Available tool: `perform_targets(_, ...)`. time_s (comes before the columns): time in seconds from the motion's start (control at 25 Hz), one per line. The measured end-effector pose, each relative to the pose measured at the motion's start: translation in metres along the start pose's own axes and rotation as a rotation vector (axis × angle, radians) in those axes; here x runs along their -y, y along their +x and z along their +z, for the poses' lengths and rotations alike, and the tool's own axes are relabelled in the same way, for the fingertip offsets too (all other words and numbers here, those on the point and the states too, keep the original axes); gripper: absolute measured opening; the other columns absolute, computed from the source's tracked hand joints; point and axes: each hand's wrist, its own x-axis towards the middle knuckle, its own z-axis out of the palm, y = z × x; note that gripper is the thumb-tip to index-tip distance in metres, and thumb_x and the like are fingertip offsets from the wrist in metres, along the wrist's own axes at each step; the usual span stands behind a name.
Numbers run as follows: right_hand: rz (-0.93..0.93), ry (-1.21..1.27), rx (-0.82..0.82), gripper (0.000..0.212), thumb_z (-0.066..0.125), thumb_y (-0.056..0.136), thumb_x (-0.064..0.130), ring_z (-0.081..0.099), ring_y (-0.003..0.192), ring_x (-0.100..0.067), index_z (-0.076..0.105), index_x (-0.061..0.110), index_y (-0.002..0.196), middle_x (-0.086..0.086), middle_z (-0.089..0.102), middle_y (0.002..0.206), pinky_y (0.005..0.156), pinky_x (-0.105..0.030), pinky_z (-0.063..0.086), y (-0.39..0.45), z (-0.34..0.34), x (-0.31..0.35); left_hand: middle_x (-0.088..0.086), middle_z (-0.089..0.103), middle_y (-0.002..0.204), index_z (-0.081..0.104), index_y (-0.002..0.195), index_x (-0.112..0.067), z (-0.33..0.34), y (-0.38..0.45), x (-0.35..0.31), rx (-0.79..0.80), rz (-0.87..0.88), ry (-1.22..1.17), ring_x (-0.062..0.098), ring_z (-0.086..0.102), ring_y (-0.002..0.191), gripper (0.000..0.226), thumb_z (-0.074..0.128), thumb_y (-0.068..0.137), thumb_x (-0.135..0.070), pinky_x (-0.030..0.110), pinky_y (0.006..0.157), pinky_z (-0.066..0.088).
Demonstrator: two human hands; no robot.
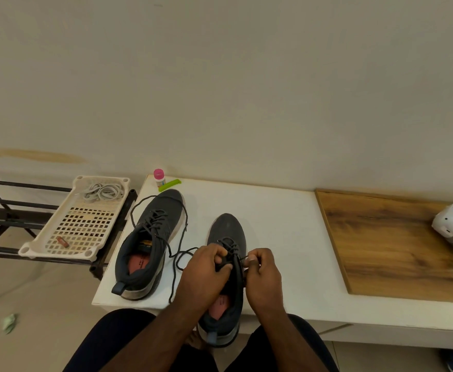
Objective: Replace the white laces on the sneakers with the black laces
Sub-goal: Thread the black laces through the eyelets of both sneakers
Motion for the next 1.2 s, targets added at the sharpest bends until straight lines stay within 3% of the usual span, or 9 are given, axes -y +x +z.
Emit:
perform_targets(0.12, 0.004, 0.061, -0.07, 0.015, 0.042, 0.105, 0.027, 0.065, 0.078, -0.014, 0.049, 0.035, 0.094, 0.006, 0.064, 0.089, 0.071, -0.041, 0.061, -0.004, -0.003, 0.003, -0.015, 0.047, 0.103, 0.054, 0.101, -0.034, -0.007, -0.002, 0.0, -0.02, -0.007, -0.035, -0.008, 0.048, 0.094, 0.024, 0.07, 0.083, -0.031, 0.006, 0.072, 0.035)
perform_targets(0.24, 0.049, 0.098, 0.052, 0.011, 0.056, 0.1, 0.031, 0.068, 0.088, -0.009, 0.06, 0.041, 0.101, 0.01, 0.069, 0.095, 0.081, -0.041, 0.06, 0.0, -0.007, 0.003, -0.017, 0.044, 0.104, 0.056, 0.101, -0.034, -0.016, -0.005, -0.002, 0.015, 0.077, 0.007, -0.009, 0.048, 0.094, 0.02, 0.067, 0.087, -0.028, 0.007, 0.076, 0.04)
perform_targets(0.36, 0.081, 0.077, 0.119, 0.015, 0.063, 0.097, 0.028, 0.07, 0.086, -0.008, 0.071, 0.039, 0.091, 0.015, 0.073, 0.089, 0.082, -0.042, 0.06, 0.006, -0.007, 0.003, -0.014, 0.044, 0.11, 0.058, 0.122, -0.042, -0.02, -0.012, -0.005, 0.152, 0.243, 0.175, 0.0, 0.05, 0.098, 0.033, 0.056, 0.094, -0.024, 0.015, 0.085, 0.042)
perform_targets(0.52, 0.107, 0.031, 0.126, 0.015, 0.063, 0.096, 0.025, 0.068, 0.085, -0.008, 0.072, 0.034, 0.087, 0.012, 0.073, 0.086, 0.084, -0.04, 0.059, 0.005, -0.007, 0.01, -0.003, 0.047, 0.122, 0.044, 0.142, -0.047, -0.015, -0.024, -0.003, 0.224, 0.349, 0.409, 0.013, 0.051, 0.109, 0.051, 0.057, 0.095, -0.034, 0.017, 0.089, 0.04)
perform_targets(0.72, -0.091, 0.04, -0.117, 0.009, 0.06, 0.098, 0.023, 0.063, 0.088, -0.008, 0.066, 0.029, 0.096, 0.013, 0.066, 0.093, 0.079, -0.026, 0.052, 0.003, -0.021, 0.031, 0.0, 0.041, 0.136, 0.037, 0.147, -0.042, -0.015, -0.023, 0.003, 0.265, 0.275, 0.466, 0.019, 0.049, 0.12, 0.06, 0.06, 0.092, -0.043, 0.028, 0.101, 0.043)
perform_targets(0.88, 0.047, 0.026, 0.081, 0.01, 0.065, 0.095, 0.027, 0.064, 0.089, -0.007, 0.067, 0.037, 0.092, 0.018, 0.068, 0.09, 0.085, -0.042, 0.059, 0.0, -0.022, 0.021, -0.001, 0.041, 0.137, 0.038, 0.145, -0.048, -0.013, -0.024, 0.008, 0.254, 0.31, 0.409, 0.018, 0.049, 0.122, 0.05, 0.052, 0.098, -0.041, 0.026, 0.102, 0.042)
perform_targets(1.0, 0.084, -0.036, 0.147, 0.012, 0.065, 0.094, 0.025, 0.065, 0.085, -0.01, 0.069, 0.031, 0.085, 0.011, 0.07, 0.086, 0.083, -0.04, 0.058, 0.003, -0.015, 0.02, -0.003, 0.044, 0.133, 0.035, 0.143, -0.054, -0.013, -0.023, 0.01, 0.241, 0.327, 0.401, 0.015, 0.051, 0.117, 0.05, 0.051, 0.098, -0.04, 0.027, 0.098, 0.046)
perform_targets(1.12, -0.004, -0.061, 0.031, 0.01, 0.062, 0.097, 0.022, 0.062, 0.084, -0.007, 0.067, 0.026, 0.089, 0.01, 0.067, 0.09, 0.073, -0.021, 0.048, 0.003, -0.017, 0.028, -0.001, 0.042, 0.135, 0.036, 0.145, -0.051, -0.014, -0.023, 0.01, 0.254, 0.305, 0.395, 0.016, 0.051, 0.118, 0.05, 0.05, 0.099, -0.039, 0.024, 0.098, 0.044)
perform_targets(1.2, -0.057, 0.053, -0.121, 0.008, 0.06, 0.099, 0.022, 0.061, 0.087, -0.005, 0.064, 0.026, 0.094, 0.011, 0.065, 0.095, 0.075, -0.019, 0.049, -0.002, -0.021, 0.029, 0.0, 0.042, 0.136, 0.037, 0.145, -0.047, -0.015, -0.022, 0.01, 0.25, 0.304, 0.389, 0.017, 0.051, 0.119, 0.05, 0.051, 0.098, -0.038, 0.025, 0.099, 0.043)
